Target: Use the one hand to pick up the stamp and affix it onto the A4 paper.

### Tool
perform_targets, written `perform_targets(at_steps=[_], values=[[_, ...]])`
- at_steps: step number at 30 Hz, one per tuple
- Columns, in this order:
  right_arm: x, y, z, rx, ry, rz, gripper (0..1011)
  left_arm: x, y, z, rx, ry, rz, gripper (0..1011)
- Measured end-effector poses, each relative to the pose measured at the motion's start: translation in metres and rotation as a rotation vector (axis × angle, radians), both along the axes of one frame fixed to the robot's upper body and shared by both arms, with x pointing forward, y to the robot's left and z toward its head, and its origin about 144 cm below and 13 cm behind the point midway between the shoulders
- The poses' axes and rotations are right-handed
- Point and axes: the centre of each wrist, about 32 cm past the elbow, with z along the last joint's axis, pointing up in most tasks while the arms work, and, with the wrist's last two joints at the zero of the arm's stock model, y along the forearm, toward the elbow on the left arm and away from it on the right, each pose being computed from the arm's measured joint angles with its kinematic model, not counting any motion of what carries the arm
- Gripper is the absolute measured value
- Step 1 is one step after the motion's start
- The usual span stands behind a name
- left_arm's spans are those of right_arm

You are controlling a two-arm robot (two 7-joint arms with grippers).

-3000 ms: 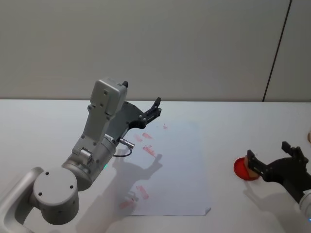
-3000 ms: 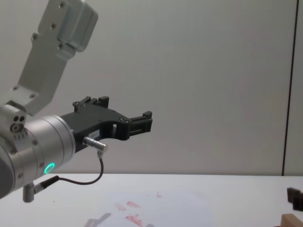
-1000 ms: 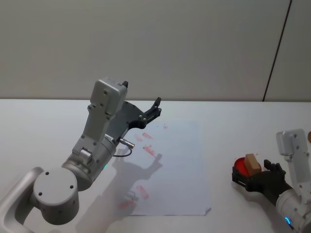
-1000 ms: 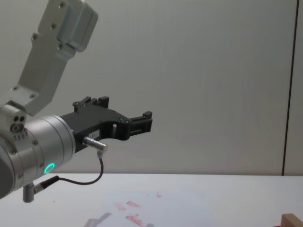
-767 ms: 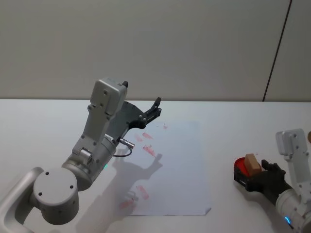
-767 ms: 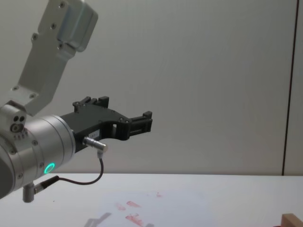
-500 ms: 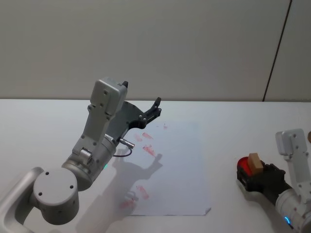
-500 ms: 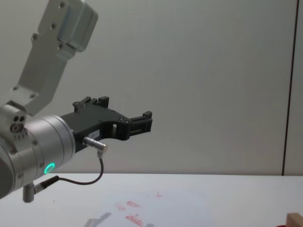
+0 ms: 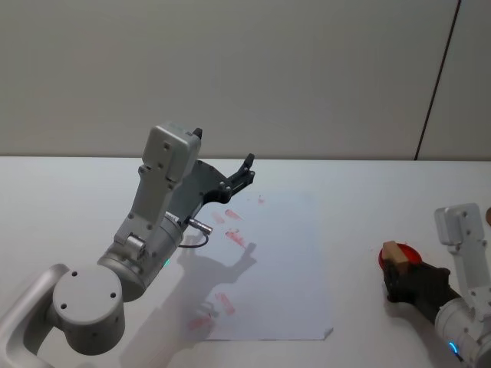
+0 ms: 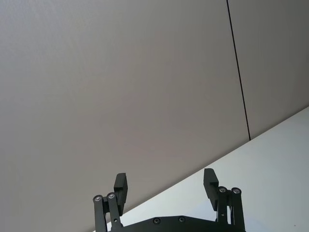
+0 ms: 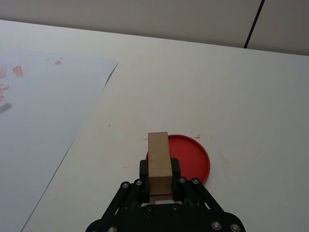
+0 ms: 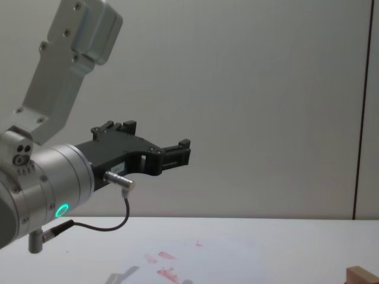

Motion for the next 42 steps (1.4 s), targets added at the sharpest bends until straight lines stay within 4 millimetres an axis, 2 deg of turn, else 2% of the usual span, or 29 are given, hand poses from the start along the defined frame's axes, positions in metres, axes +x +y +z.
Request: perform_targets(at_steps=[16, 42], values=[[0.0002, -0.0002, 0.0001, -0.002, -0.001, -0.006, 221, 0.0, 0.0, 0.0, 0.0, 0.0, 0.0, 1003], [0.0036, -0.0031, -0.0018, -0.005, 0.066, -0.126, 221, 0.0, 0.0, 0.0, 0.0, 0.0, 0.0, 1003]])
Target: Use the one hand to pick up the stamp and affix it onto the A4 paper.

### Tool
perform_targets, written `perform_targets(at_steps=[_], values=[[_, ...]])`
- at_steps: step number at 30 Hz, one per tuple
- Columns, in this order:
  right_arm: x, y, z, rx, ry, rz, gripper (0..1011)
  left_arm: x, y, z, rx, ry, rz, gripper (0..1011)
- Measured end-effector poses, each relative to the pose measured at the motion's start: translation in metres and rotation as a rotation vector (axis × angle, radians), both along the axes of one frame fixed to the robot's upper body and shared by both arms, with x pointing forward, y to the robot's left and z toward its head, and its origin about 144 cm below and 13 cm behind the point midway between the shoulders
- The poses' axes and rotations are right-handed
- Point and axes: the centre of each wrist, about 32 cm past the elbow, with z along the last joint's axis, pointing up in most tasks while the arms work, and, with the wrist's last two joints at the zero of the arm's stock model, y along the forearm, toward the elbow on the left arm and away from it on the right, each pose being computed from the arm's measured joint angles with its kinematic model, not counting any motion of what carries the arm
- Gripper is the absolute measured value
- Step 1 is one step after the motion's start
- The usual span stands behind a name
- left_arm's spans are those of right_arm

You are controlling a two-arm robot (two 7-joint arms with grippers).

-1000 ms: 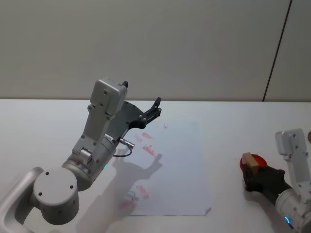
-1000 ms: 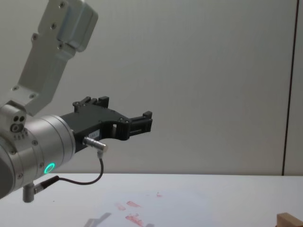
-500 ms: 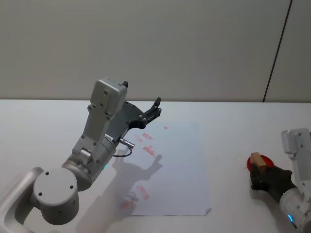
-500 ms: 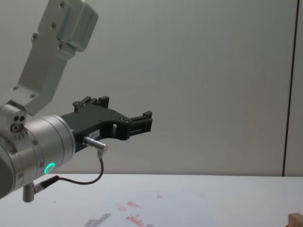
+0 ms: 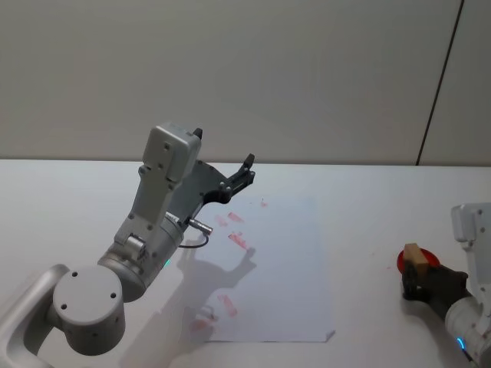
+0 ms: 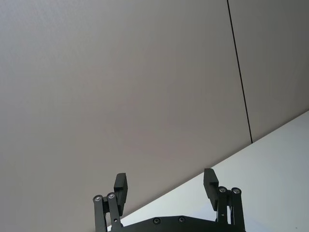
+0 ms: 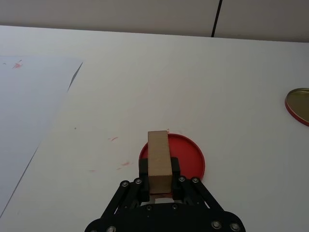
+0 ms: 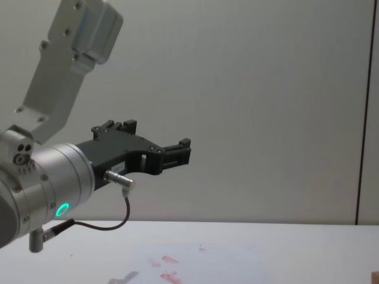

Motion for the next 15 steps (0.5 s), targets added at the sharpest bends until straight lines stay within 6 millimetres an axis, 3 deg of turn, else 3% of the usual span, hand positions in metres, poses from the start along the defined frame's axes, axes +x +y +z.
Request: perform_targets(at_steps=[15], values=[[0.0018, 0.0004, -0.001, -0.004, -0.041, 0.009, 221, 0.0, 0.0, 0.0, 0.0, 0.0, 0.0, 1003]])
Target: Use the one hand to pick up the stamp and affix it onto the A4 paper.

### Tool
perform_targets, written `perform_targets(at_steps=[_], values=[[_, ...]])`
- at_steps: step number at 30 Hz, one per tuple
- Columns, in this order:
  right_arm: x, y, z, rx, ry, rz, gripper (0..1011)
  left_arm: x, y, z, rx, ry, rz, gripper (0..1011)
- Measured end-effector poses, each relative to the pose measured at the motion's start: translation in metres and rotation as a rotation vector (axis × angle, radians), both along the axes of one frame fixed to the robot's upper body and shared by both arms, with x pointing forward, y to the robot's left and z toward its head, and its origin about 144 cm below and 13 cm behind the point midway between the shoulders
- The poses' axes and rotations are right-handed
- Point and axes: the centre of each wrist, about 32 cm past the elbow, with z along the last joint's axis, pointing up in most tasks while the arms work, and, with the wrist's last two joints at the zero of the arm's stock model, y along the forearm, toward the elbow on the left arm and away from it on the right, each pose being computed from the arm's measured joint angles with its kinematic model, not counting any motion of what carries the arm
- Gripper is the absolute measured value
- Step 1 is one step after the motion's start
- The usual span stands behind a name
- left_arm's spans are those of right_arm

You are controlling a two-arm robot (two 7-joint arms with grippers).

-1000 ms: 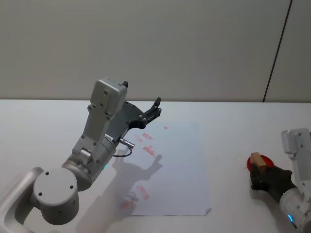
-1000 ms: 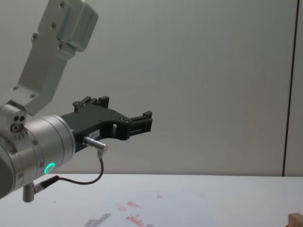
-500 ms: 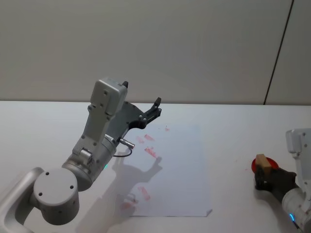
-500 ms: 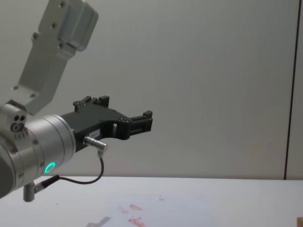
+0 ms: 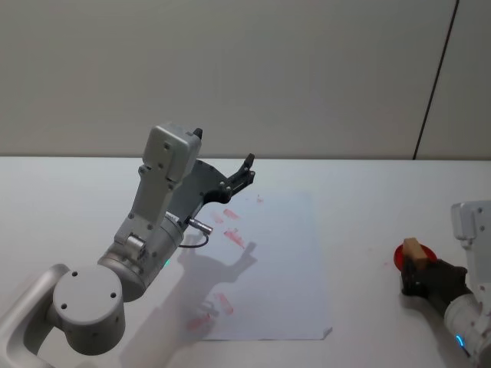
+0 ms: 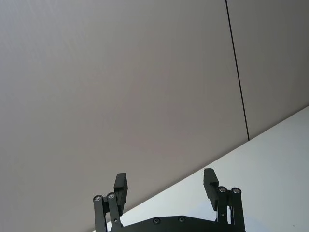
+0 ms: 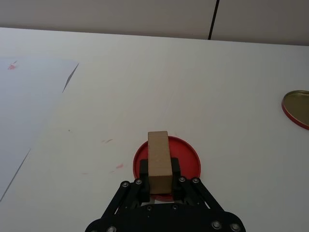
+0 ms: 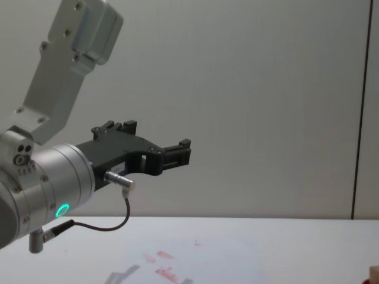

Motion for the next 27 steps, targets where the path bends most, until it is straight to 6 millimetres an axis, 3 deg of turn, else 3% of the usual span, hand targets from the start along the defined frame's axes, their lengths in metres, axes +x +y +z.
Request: perform_targets(at_steps=[27], values=[[0.01, 0.007, 0.058, 0.072, -0.342, 0.217, 221, 0.0, 0.0, 0.0, 0.0, 0.0, 0.0, 1003]])
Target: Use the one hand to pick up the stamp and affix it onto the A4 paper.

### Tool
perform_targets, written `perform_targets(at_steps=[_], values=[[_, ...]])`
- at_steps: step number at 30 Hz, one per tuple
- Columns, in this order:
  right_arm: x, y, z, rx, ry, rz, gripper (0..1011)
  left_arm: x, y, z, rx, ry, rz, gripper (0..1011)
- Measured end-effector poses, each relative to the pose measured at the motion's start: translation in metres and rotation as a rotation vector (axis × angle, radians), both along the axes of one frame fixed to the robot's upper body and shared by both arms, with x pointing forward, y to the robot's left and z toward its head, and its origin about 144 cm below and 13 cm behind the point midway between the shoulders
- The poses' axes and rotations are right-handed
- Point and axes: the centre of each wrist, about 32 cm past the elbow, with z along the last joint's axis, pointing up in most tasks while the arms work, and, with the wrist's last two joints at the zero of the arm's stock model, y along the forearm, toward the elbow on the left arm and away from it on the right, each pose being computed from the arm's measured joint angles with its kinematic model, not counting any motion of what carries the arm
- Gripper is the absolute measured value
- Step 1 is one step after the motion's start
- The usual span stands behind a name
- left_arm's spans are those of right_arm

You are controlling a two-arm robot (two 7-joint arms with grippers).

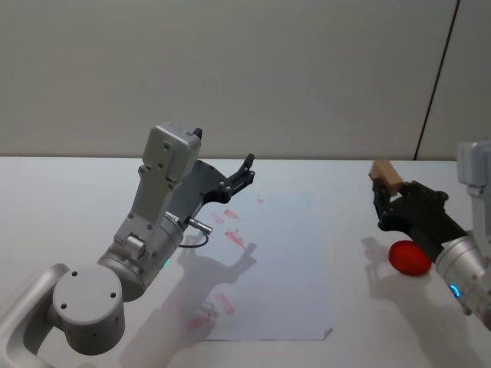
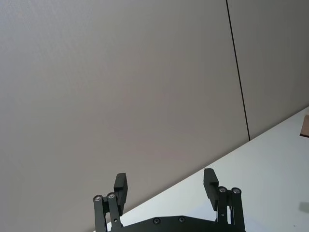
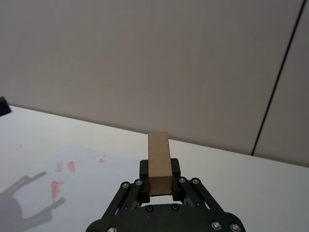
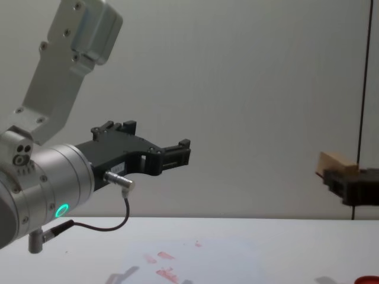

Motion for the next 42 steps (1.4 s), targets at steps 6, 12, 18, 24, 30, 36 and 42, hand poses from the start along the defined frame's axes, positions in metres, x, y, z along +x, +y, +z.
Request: perform_targets(at_steps=[6, 12, 18, 24, 30, 36, 42], values=[[0.0, 0.005, 0.004, 0.003, -0.008, 0.09, 221, 0.0, 0.0, 0.0, 0.0, 0.0, 0.0, 1003], [0.001, 0.01, 0.003, -0.008, 0.015, 0.169, 221, 0.0, 0.0, 0.0, 0.0, 0.0, 0.0, 1003], [0.005, 0.018, -0.004, -0.04, 0.065, 0.26, 221, 0.0, 0.0, 0.0, 0.0, 0.0, 0.0, 1003], [0.01, 0.028, -0.016, -0.097, 0.126, 0.335, 221, 0.0, 0.0, 0.0, 0.0, 0.0, 0.0, 1003], [0.014, 0.037, -0.029, -0.17, 0.177, 0.387, 221, 0.0, 0.0, 0.0, 0.0, 0.0, 0.0, 1003], [0.018, 0.044, -0.043, -0.235, 0.22, 0.414, 221, 0.0, 0.0, 0.0, 0.0, 0.0, 0.0, 1003], [0.018, 0.048, -0.055, -0.263, 0.256, 0.421, 221, 0.0, 0.0, 0.0, 0.0, 0.0, 0.0, 1003]])
